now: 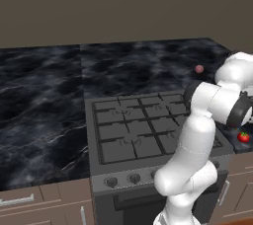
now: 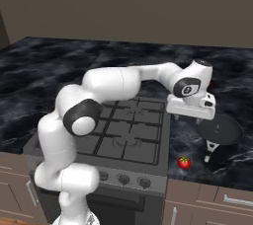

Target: Place the pan on the rear right burner on the stove. Then place the tomato and the onion in the pan and turn on the rear right burner.

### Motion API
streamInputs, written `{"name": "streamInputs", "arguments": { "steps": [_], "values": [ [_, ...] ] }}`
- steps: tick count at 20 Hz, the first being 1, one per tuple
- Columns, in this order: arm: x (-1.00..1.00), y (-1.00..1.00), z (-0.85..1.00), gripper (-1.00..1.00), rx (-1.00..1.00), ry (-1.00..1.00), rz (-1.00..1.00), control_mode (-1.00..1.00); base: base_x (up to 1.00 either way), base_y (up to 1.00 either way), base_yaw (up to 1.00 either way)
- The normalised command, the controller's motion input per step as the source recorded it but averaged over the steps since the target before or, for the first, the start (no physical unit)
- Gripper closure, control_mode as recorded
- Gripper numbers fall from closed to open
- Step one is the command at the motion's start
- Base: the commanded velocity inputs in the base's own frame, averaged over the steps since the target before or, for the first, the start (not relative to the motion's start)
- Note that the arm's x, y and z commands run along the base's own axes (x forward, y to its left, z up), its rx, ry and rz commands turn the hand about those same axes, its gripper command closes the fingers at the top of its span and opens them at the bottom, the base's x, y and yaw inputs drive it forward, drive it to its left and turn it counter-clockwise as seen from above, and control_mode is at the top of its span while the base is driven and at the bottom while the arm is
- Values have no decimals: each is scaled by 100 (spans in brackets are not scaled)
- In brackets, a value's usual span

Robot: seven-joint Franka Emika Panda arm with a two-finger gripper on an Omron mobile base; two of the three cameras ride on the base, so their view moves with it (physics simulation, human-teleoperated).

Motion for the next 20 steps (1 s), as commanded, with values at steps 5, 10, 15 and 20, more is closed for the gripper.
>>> {"name": "streamInputs", "arguments": {
  "steps": [5,10,15,20],
  "values": [
    [8,-33,-23,-100,0,10,0,-100,0,0,0],
    [0,-27,-22,-100,0,5,0,-100,0,0,0],
    [1,-25,-16,-100,0,1,0,-100,0,0,0],
    [0,-19,-23,-100,0,0,0,-100,0,0,0]
  ]
}}
